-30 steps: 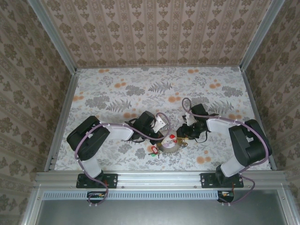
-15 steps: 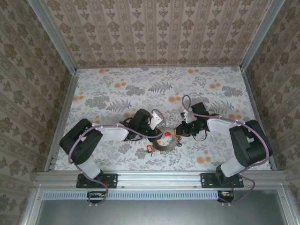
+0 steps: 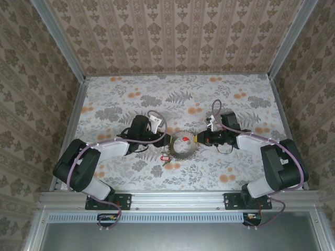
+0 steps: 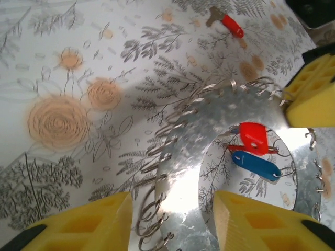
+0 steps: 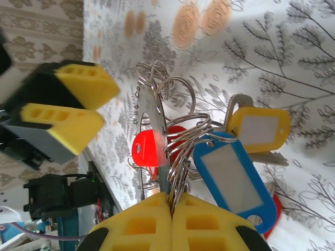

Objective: Put the keys on the keyring

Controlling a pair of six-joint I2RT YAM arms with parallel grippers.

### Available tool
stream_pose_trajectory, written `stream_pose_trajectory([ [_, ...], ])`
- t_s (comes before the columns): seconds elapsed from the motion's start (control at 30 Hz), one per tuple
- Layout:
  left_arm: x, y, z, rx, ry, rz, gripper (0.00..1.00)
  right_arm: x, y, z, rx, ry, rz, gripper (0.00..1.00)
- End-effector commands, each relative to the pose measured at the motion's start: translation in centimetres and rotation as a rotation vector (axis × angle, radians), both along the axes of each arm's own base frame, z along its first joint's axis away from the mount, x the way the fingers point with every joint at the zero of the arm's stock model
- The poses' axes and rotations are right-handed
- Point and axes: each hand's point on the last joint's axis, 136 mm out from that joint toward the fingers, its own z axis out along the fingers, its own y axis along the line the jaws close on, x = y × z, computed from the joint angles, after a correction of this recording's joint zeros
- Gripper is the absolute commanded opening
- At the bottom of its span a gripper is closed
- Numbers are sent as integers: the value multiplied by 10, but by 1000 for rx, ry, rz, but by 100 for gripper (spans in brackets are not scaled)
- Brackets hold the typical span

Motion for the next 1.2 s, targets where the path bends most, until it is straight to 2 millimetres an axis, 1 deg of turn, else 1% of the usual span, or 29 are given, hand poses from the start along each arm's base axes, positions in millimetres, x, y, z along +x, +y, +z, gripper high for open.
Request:
stream_pose_trajectory([
  [0.0, 1, -3, 0, -69, 139, 23, 46, 6, 10, 40, 132, -93, 36, 0],
  [0.13, 7, -3, -1, -92, 180, 43, 48, 9, 10, 49, 142, -115, 36, 0],
  [0.17, 4, -5, 3, -119, 198, 20, 48, 9, 11, 50, 143, -115, 37, 0],
  [0.3, 6, -8, 16, -189, 207, 6, 50, 11, 12, 56, 155, -133, 45, 0],
  [0.4, 12, -4, 23, -230, 219, 24, 52, 12, 12, 58, 157, -138, 44, 0],
  [0.5, 14, -2, 34, -289, 231, 19, 53, 15, 13, 63, 172, -151, 40, 0],
  [0.57, 13, -4, 39, -307, 236, -8, 53, 17, 15, 68, 190, -161, 39, 0],
  [0.73, 12, -6, 44, -324, 268, -21, 56, 22, 16, 80, 207, -188, 42, 0],
  [0.9, 14, -8, 58, -361, 285, -32, 59, 25, 18, 91, 226, -218, 54, 0],
  [1.0, 13, -10, 74, -402, 263, -60, 51, 27, 18, 92, 223, -222, 51, 0],
  [1.17, 13, -9, 105, -444, 204, -79, 23, 32, 17, 94, 197, -242, 48, 0],
])
